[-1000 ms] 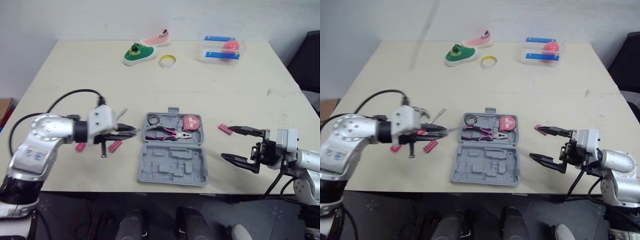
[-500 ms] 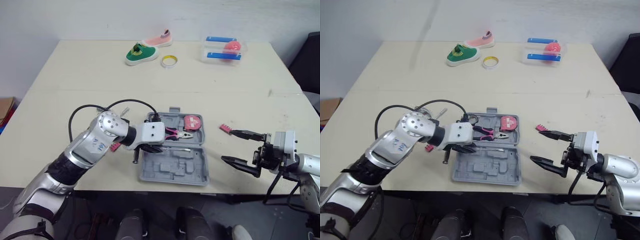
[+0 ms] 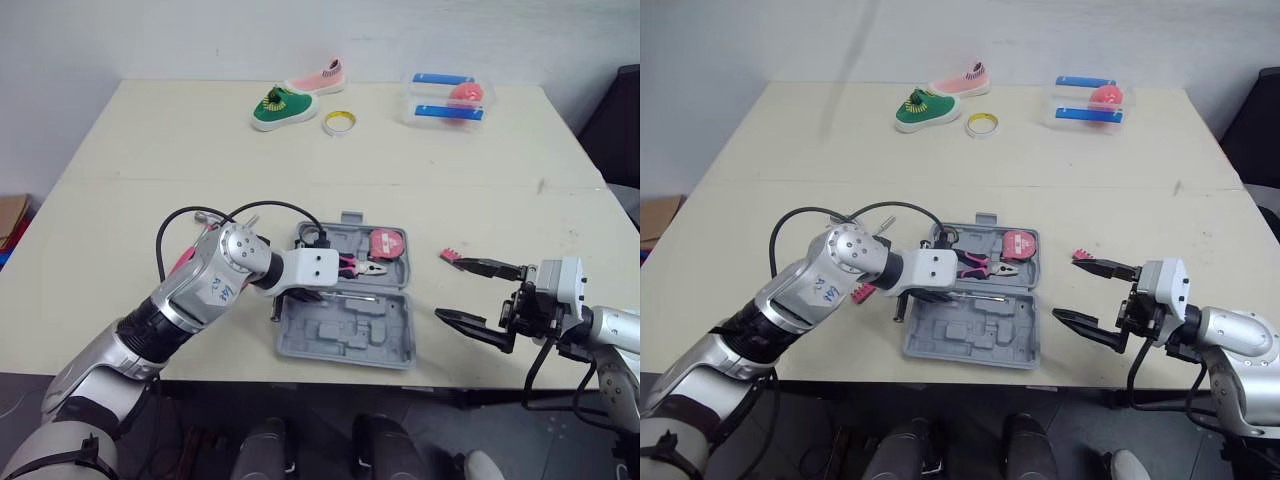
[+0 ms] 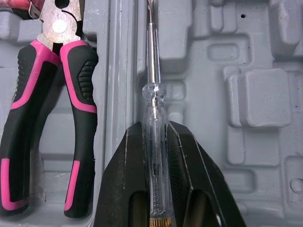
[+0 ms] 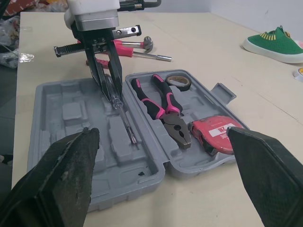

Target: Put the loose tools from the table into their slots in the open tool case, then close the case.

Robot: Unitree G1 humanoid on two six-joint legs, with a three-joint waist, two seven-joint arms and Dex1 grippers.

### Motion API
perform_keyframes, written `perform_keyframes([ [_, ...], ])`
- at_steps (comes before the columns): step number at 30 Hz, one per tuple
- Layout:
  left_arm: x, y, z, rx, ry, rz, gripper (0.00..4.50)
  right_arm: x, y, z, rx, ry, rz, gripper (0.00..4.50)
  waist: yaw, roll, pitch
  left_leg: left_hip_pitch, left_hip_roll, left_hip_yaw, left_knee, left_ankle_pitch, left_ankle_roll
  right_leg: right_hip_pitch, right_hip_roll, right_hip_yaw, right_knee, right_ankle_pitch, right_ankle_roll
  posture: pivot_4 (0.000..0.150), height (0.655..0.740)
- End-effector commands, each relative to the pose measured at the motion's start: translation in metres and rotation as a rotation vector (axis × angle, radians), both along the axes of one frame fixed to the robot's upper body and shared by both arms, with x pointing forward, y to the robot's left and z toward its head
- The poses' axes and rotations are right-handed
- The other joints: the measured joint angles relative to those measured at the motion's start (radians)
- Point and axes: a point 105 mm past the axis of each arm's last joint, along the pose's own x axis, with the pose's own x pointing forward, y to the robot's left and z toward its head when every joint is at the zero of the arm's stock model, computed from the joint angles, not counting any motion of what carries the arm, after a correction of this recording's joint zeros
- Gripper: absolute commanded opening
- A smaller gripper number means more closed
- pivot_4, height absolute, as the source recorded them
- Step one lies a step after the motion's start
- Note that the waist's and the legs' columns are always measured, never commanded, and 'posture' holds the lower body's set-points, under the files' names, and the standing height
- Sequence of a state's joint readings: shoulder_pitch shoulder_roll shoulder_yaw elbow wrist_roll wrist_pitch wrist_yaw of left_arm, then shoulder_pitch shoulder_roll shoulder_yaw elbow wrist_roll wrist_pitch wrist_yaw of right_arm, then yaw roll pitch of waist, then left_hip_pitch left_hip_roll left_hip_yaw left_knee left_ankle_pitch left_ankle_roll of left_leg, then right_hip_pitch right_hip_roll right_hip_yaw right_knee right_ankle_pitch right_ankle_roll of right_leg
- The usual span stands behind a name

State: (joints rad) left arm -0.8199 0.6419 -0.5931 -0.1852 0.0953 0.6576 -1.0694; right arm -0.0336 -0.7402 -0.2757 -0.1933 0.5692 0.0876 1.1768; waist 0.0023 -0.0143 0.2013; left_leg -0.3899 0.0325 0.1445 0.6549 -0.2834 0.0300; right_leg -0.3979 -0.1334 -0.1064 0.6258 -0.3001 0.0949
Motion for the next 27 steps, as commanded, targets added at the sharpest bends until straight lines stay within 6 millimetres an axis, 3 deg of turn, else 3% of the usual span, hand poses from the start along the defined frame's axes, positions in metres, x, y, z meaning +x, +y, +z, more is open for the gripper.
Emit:
perform_keyframes([
  [1, 0.001, -0.004, 0.003, 0.016, -0.034, -0.014, 0.09, -0.001, 0.004, 0.006, -0.007, -0.034, 0.021, 4.5, 0.0, 0.0, 0.0, 0.0, 0.0, 0.0, 0.0, 0.0, 0.0, 0.0, 0.0, 0.0, 0.0, 0.0, 0.0, 0.15, 0.74],
  [4, 0.002, -0.004, 0.004, 0.022, -0.044, -0.018, 0.09, -0.002, 0.003, 0.006, -0.005, -0.034, 0.019, 4.5, 0.002, 0.0, 0.0, 0.0, 0.0, 0.0, 0.002, 0.0, 0.001, 0.0, 0.0, 0.0, 0.0, 0.0, 0.0, 0.15, 0.74],
  [10, -0.004, -0.015, 0.022, -0.05, -0.097, -0.074, 2.76, -0.004, 0.001, 0.004, -0.001, -0.028, 0.018, 4.5, 0.004, 0.0, 0.0, -0.001, 0.0, -0.001, 0.004, -0.001, 0.001, 0.001, 0.0, 0.0, 0.001, 0.0, 0.0, 0.15, 0.74],
  [15, -0.011, -0.017, 0.039, -0.126, -0.101, -0.089, 2.76, -0.006, 0.0, 0.003, 0.0, -0.021, 0.021, 4.5, 0.0, 0.0, 0.0, -0.001, 0.0, -0.001, 0.004, -0.001, 0.001, 0.001, 0.0, 0.0, 0.0, 0.0, 0.0, 0.15, 0.74],
  [20, -0.003, -0.019, 0.05, -0.274, -0.142, -0.082, 2.76, -0.007, -0.001, 0.001, 0.002, -0.012, 0.022, 4.5, 0.0, 0.0, 0.0, -0.001, 0.0, -0.001, 0.004, -0.001, 0.001, 0.001, 0.0, 0.0, 0.001, 0.0, 0.0, 0.15, 0.74],
  [23, -0.002, -0.024, 0.057, -0.554, -0.103, -0.098, 2.01, -0.008, -0.002, -0.001, 0.004, -0.008, 0.015, 4.5, 0.0, 0.0, 0.0, -0.001, 0.0, -0.001, 0.005, -0.001, 0.002, 0.002, 0.0, 0.0, 0.001, 0.0, 0.001, 0.15, 0.74],
  [27, 0.003, -0.021, 0.037, -0.652, -0.036, -0.051, 0.19, -0.007, -0.003, -0.002, 0.008, -0.008, 0.008, 4.5, -0.002, 0.0, 0.0, -0.001, 0.001, -0.001, 0.007, -0.001, 0.002, 0.002, 0.0, -0.001, 0.001, 0.0, 0.001, 0.15, 0.74],
])
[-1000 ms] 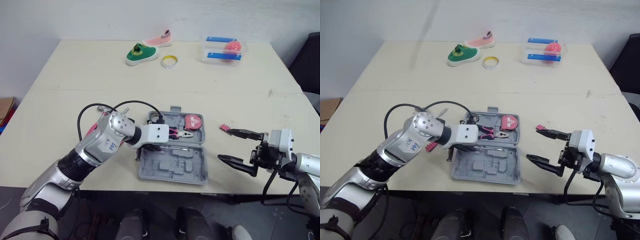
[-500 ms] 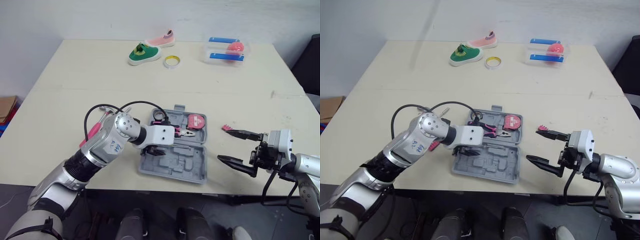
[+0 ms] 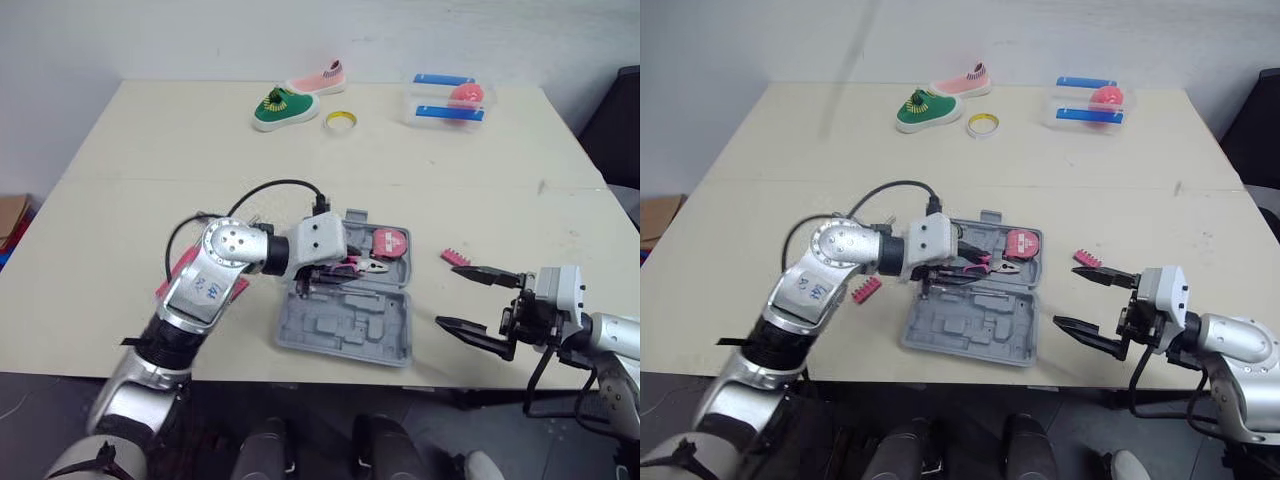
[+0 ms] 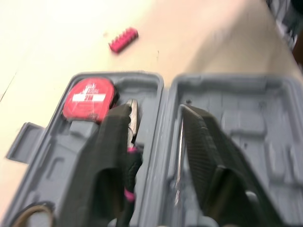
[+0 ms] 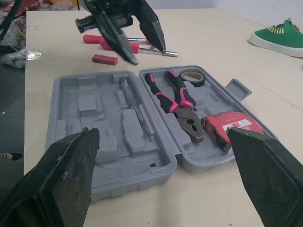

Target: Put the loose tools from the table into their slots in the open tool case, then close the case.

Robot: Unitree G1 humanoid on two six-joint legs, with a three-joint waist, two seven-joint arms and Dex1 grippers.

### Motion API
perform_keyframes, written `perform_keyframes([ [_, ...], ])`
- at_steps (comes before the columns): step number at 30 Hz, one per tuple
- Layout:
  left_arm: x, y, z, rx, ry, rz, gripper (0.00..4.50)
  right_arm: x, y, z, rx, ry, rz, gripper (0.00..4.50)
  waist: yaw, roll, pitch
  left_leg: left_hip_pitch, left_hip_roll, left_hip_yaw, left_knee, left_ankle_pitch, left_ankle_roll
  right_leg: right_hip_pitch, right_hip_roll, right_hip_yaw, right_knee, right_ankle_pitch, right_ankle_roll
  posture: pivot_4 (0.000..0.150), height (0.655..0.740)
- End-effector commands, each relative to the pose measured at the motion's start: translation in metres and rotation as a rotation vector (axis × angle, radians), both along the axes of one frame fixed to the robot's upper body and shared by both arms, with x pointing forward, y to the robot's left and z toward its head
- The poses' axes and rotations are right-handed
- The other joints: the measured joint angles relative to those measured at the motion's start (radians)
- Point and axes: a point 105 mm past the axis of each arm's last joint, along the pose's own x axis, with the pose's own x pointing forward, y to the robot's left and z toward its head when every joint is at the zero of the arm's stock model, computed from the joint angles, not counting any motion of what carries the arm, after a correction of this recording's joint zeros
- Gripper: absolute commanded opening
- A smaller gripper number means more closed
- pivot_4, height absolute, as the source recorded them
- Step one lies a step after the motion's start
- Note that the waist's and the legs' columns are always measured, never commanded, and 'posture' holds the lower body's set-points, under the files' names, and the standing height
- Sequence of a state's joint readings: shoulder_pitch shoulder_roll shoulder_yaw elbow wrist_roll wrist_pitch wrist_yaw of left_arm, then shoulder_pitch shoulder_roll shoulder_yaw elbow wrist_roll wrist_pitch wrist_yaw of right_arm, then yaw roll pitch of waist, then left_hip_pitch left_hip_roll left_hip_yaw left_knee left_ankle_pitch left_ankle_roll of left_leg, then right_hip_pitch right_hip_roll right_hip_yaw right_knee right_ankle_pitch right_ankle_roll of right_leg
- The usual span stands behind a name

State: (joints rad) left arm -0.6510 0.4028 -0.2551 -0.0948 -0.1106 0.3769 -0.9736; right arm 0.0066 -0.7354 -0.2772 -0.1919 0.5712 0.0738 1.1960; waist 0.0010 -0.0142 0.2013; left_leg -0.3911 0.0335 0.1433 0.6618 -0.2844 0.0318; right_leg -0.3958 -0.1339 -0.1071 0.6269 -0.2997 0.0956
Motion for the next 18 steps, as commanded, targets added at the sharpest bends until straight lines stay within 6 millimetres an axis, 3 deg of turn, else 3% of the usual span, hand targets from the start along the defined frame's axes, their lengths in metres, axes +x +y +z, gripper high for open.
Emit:
perform_keyframes([
  [1, 0.001, 0.003, -0.002, -0.07, 0.005, 0.002, 0.09, -0.001, -0.002, 0.006, 0.008, -0.037, -0.003, 4.5, 0.0, 0.0, 0.0, 0.0, 0.0, 0.0, 0.0, 0.0, 0.0, 0.0, 0.0, 0.0, 0.0, 0.0, 0.0, 0.15, 0.74],
  [8, 0.009, 0.008, -0.039, -0.011, 0.08, 0.069, 0.09, -0.002, -0.006, 0.004, 0.001, -0.035, -0.014, 4.5, 0.003, 0.0, 0.0, 0.0, -0.001, 0.0, 0.0, -0.001, 0.001, 0.0, 0.0, -0.001, 0.0, 0.0, 0.001, 0.15, 0.74],
  [18, 0.007, 0.012, -0.063, 0.065, 0.128, 0.079, 0.09, -0.001, -0.008, 0.0, 0.003, -0.034, -0.026, 4.5, 0.002, 0.0, 0.0, 0.0, 0.0, 0.0, 0.0, -0.001, 0.001, 0.0, -0.001, 0.0, -0.001, 0.001, 0.001, 0.15, 0.74],
])
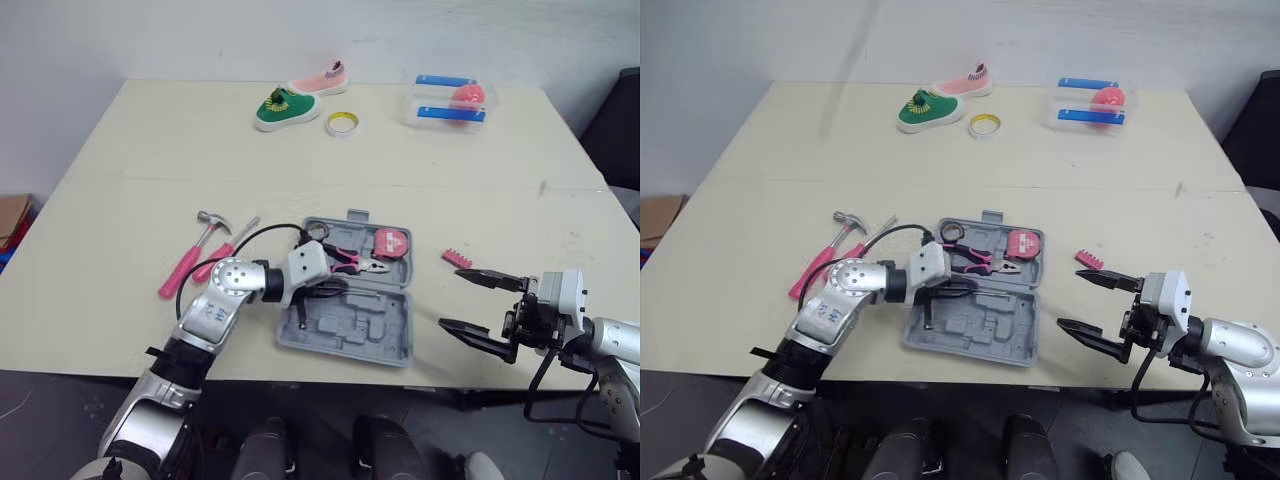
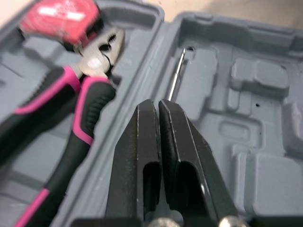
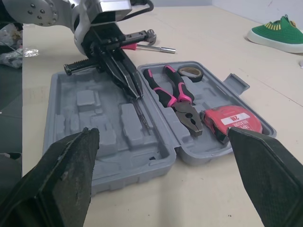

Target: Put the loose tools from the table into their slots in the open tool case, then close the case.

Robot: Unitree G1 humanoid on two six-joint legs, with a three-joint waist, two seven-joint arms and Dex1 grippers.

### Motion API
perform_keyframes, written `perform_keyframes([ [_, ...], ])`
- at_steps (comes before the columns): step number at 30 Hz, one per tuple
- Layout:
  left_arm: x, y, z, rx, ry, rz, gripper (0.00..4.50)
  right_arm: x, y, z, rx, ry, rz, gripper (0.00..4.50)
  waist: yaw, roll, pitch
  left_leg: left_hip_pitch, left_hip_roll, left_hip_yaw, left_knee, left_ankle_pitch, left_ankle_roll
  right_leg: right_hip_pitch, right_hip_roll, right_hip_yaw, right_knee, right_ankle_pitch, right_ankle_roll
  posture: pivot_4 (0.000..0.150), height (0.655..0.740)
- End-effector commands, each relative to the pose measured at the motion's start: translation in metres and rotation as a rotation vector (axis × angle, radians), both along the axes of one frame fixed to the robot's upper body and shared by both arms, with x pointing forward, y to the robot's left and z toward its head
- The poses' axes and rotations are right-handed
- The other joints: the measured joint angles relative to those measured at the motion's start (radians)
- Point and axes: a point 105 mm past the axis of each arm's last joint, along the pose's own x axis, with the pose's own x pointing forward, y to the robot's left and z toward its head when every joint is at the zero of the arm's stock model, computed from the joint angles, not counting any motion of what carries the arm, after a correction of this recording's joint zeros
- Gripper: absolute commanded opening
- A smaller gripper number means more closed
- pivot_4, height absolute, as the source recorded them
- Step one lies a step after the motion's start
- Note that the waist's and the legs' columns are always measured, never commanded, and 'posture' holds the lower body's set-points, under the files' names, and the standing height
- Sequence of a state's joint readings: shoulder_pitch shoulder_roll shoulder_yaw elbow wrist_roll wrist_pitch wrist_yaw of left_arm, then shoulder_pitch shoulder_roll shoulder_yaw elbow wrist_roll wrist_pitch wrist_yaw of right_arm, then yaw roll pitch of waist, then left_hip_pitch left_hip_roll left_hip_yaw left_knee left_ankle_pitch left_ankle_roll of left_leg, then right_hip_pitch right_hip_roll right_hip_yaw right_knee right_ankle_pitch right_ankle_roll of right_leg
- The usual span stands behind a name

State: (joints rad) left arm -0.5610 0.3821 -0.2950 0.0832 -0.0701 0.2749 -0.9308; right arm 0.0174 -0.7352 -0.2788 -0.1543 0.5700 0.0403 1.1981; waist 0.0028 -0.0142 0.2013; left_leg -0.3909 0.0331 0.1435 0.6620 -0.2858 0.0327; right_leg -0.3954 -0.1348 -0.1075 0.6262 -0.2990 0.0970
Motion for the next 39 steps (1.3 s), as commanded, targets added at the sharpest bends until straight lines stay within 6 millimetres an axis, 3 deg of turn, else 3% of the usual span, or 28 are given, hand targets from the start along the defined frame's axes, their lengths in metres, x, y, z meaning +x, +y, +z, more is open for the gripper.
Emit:
perform_keyframes([
  [1, -0.002, 0.001, -0.007, 0.04, 0.002, -0.006, 0.09, -0.001, -0.002, 0.005, -0.001, -0.037, -0.006, 4.5, 0.0, 0.0, 0.0, 0.0, 0.0, 0.0, 0.0, 0.0, 0.0, 0.0, 0.0, 0.0, 0.0, 0.0, 0.0, 0.15, 0.74],
  [13, -0.004, 0.026, -0.055, 0.19, 0.263, 0.173, 0.09, 0.001, -0.004, 0.0, 0.005, -0.035, -0.014, 4.5, -0.003, 0.0, -0.006, 0.004, 0.001, 0.0, 0.0, -0.002, -0.001, 0.003, -0.004, 0.0, 0.0, 0.0, 0.0, 0.15, 0.74],
  [21, -0.007, 0.031, -0.064, 0.221, 0.301, 0.206, 0.09, 0.002, -0.007, 0.0, 0.007, -0.038, -0.016, 4.5, -0.004, 0.001, -0.026, 0.006, 0.006, 0.0, 0.0, -0.006, -0.002, 0.004, 0.0, 0.001, -0.001, -0.001, -0.002, 0.15, 0.74],
  [22, -0.006, 0.029, -0.059, 0.191, 0.283, 0.196, 0.09, 0.002, -0.007, 0.0, 0.007, -0.039, -0.017, 4.5, -0.003, 0.002, -0.027, 0.006, 0.007, 0.0, 0.0, -0.006, -0.002, 0.005, 0.0, 0.002, -0.001, -0.002, -0.003, 0.15, 0.74],
  [25, -0.006, 0.007, 0.001, -0.115, 0.085, 0.054, 0.09, 0.003, -0.01, 0.001, 0.006, -0.042, -0.022, 4.5, -0.004, 0.003, -0.027, 0.006, 0.007, 0.0, 0.0, -0.006, -0.002, 0.004, 0.0, 0.004, -0.001, -0.002, -0.003, 0.15, 0.74],
  [27, -0.014, 0.011, 0.03, -0.234, 0.008, -0.021, 0.09, 0.004, -0.013, 0.001, 0.0, -0.046, -0.027, 4.5, -0.003, 0.003, -0.024, 0.003, 0.008, 0.0, 0.0, -0.006, -0.003, 0.002, 0.0, 0.005, -0.001, -0.002, -0.004, 0.15, 0.74],
  [30, -0.019, 0.034, 0.056, -0.324, -0.077, -0.027, 0.09, 0.005, -0.021, 0.004, -0.011, -0.059, -0.045, 4.5, -0.004, 0.003, -0.023, 0.001, 0.008, 0.0, 0.0, -0.004, -0.006, 0.001, 0.0, 0.004, -0.001, -0.002, -0.005, 0.15, 0.74],
  [31, -0.021, 0.052, 0.063, -0.348, -0.096, 0.013, 0.09, 0.006, -0.027, 0.005, -0.022, -0.065, -0.059, 4.5, -0.006, 0.003, -0.023, 0.001, 0.008, 0.0, 0.0, -0.004, -0.006, 0.001, 0.0, 0.004, -0.001, -0.002, -0.005, 0.15, 0.74],
  [32, -0.023, 0.064, 0.068, -0.361, -0.107, 0.039, 0.61, 0.006, -0.031, 0.005, -0.029, -0.07, -0.068, 4.5, -0.008, 0.004, -0.023, 0.002, 0.008, 0.0, 0.0, -0.004, -0.006, 0.001, 0.001, 0.003, -0.001, -0.002, -0.005, 0.15, 0.74],
  [33, -0.024, 0.071, 0.07, -0.366, -0.11, 0.056, 0.83, 0.006, -0.034, 0.005, -0.034, -0.073, -0.072, 4.5, -0.009, 0.004, -0.023, 0.002, 0.008, 0.001, 0.0, -0.005, -0.006, 0.001, 0.001, 0.003, -0.001, -0.002, -0.005, 0.15, 0.74],
  [34, -0.026, 0.091, 0.071, -0.366, -0.113, 0.107, 1.14, 0.005, -0.04, 0.006, -0.049, -0.082, -0.085, 4.5, -0.009, 0.004, -0.023, 0.003, 0.008, 0.001, 0.0, -0.005, -0.006, 0.001, 0.001, 0.003, -0.001, -0.002, -0.004, 0.15, 0.74],
  [35, -0.029, 0.118, 0.067, -0.355, -0.119, 0.203, 1.7, 0.005, -0.05, 0.005, -0.072, -0.098, -0.11, 4.5, -0.008, 0.004, -0.023, 0.003, 0.008, 0.001, 0.0, -0.005, -0.006, 0.001, 0.001, 0.002, -0.001, -0.002, -0.004, 0.15, 0.74],
  [37, -0.034, 0.15, 0.065, -0.334, -0.129, 0.31, 2.72, 0.005, -0.061, 0.005, -0.101, -0.118, -0.138, 4.5, -0.011, 0.004, -0.022, 0.004, 0.008, 0.002, -0.001, -0.007, -0.004, 0.001, 0.001, 0.002, -0.001, -0.002, -0.004, 0.15, 0.74],
  [39, -0.044, 0.196, 0.06, -0.297, -0.168, 0.478, 3.55, 0.005, -0.079, 0.005, -0.123, -0.144, -0.192, 4.5, -0.009, 0.003, -0.021, 0.003, 0.009, 0.002, -0.001, -0.007, -0.003, 0.001, 0.001, 0.002, -0.002, -0.002, -0.004, 0.15, 0.74],
])
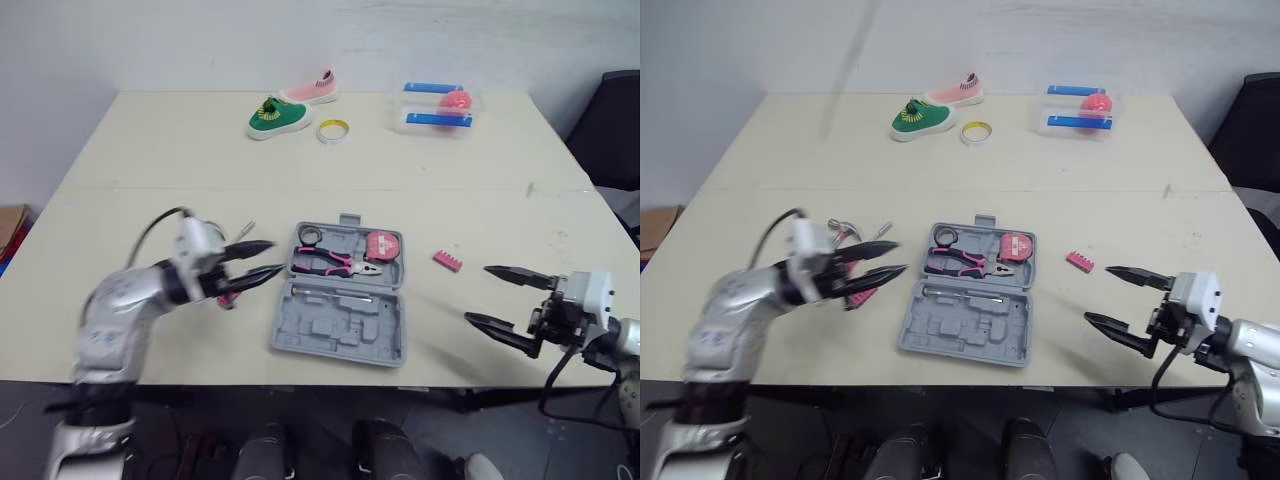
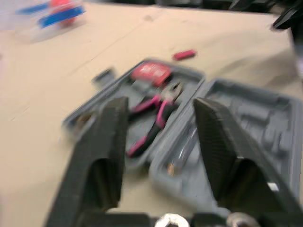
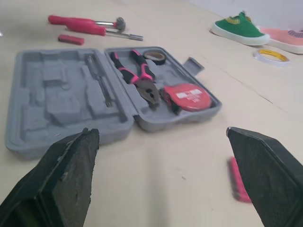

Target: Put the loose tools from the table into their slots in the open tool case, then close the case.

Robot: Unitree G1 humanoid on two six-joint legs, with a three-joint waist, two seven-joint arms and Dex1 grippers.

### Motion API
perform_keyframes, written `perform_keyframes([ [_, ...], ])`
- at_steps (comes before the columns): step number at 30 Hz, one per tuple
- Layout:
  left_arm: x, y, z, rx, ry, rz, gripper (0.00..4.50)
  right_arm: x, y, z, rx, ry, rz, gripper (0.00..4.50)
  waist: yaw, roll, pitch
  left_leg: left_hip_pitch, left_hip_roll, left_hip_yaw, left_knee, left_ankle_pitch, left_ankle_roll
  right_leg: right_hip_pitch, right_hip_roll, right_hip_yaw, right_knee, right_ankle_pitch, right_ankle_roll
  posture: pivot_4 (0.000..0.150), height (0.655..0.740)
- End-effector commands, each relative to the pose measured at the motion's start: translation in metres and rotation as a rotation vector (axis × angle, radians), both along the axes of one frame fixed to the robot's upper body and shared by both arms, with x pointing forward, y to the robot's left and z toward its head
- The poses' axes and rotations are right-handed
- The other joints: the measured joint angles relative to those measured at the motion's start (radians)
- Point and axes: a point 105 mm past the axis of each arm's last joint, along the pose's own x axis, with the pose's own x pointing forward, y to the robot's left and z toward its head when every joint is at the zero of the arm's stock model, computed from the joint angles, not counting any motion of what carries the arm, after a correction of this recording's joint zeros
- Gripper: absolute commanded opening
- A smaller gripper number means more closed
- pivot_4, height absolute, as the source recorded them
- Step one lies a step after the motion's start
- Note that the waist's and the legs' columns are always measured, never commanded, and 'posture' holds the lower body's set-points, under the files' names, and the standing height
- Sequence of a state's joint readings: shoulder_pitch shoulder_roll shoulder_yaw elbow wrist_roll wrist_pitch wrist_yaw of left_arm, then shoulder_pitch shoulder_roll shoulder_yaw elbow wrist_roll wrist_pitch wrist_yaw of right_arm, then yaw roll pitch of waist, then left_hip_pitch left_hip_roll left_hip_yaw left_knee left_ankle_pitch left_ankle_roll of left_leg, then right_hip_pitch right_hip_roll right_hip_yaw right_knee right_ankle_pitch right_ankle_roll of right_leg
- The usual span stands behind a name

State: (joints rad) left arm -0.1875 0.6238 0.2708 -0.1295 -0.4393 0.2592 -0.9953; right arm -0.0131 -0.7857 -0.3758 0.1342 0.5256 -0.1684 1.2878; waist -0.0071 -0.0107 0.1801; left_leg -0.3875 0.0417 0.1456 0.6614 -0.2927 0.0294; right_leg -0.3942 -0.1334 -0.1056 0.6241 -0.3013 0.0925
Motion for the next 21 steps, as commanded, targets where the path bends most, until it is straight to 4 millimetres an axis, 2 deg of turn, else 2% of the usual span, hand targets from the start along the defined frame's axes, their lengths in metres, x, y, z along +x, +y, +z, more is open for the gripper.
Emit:
perform_keyframes([
  [1, -0.015, 0.062, 0.012, 0.029, -0.083, 0.225, 3.86, -0.002, -0.027, 0.01, -0.057, -0.086, -0.071, 4.5, 0.001, 0.0, 0.0, 0.0, 0.0, 0.0, 0.0, 0.0, 0.0, 0.0, 0.0, 0.0, 0.0, 0.0, 0.0, 0.15, 0.74],
  [2, -0.02, 0.083, 0.011, 0.034, -0.079, 0.307, 4.43, -0.002, -0.034, 0.009, -0.064, -0.096, -0.095, 4.5, 0.001, 0.0, 0.0, 0.0, 0.0, 0.0, 0.0, -0.002, 0.002, 0.0, 0.0, 0.0, -0.001, 0.0, 0.0, 0.15, 0.74],
  [6, -0.041, 0.133, 0.003, 0.038, -0.043, 0.483, 4.48, -0.003, -0.052, 0.002, -0.091, -0.099, -0.147, 4.5, 0.004, 0.001, 0.001, 0.0, 0.001, -0.001, 0.0, -0.007, -0.002, 0.0, -0.001, 0.003, -0.003, -0.001, -0.001, 0.15, 0.74],
  [10, -0.08, 0.206, 0.001, 0.007, -0.02, 0.797, 4.48, -0.011, -0.083, -0.013, -0.119, -0.067, -0.266, 4.5, 0.0, 0.001, 0.001, 0.0, 0.002, -0.002, -0.003, -0.009, -0.004, 0.0, -0.002, 0.004, -0.005, -0.002, -0.003, 0.15, 0.74],
  [12, -0.095, 0.23, -0.001, 0.004, -0.019, 0.91, 4.48, -0.016, -0.094, -0.019, -0.127, -0.045, -0.305, 4.5, -0.002, 0.001, 0.001, 0.0, 0.002, -0.001, -0.005, -0.009, -0.005, -0.002, -0.002, 0.004, -0.005, -0.002, -0.005, 0.15, 0.74],
  [16, -0.112, 0.249, -0.01, 0.005, 0.022, 0.996, 4.48, -0.02, -0.107, -0.024, -0.127, -0.036, -0.354, 4.5, -0.003, 0.001, 0.001, 0.0, 0.003, -0.001, -0.011, -0.008, -0.007, -0.004, -0.001, 0.003, -0.006, -0.003, -0.007, 0.15, 0.74],
  [18, -0.12, 0.25, -0.015, 0.012, 0.031, 0.997, 4.48, -0.019, -0.111, -0.022, -0.102, -0.049, -0.375, 4.5, -0.01, 0.001, 0.001, 0.001, 0.003, -0.001, -0.012, -0.007, -0.008, -0.004, -0.001, 0.004, -0.006, -0.003, -0.007, 0.15, 0.74],
  [21, -0.115, 0.242, -0.013, 0.005, 0.017, 0.972, 4.48, -0.014, -0.103, -0.02, -0.08, -0.066, -0.334, 4.5, -0.021, 0.001, 0.001, 0.0, 0.003, -0.001, -0.013, -0.007, -0.009, -0.004, -0.001, 0.004, -0.006, -0.004, -0.007, 0.15, 0.74],
])
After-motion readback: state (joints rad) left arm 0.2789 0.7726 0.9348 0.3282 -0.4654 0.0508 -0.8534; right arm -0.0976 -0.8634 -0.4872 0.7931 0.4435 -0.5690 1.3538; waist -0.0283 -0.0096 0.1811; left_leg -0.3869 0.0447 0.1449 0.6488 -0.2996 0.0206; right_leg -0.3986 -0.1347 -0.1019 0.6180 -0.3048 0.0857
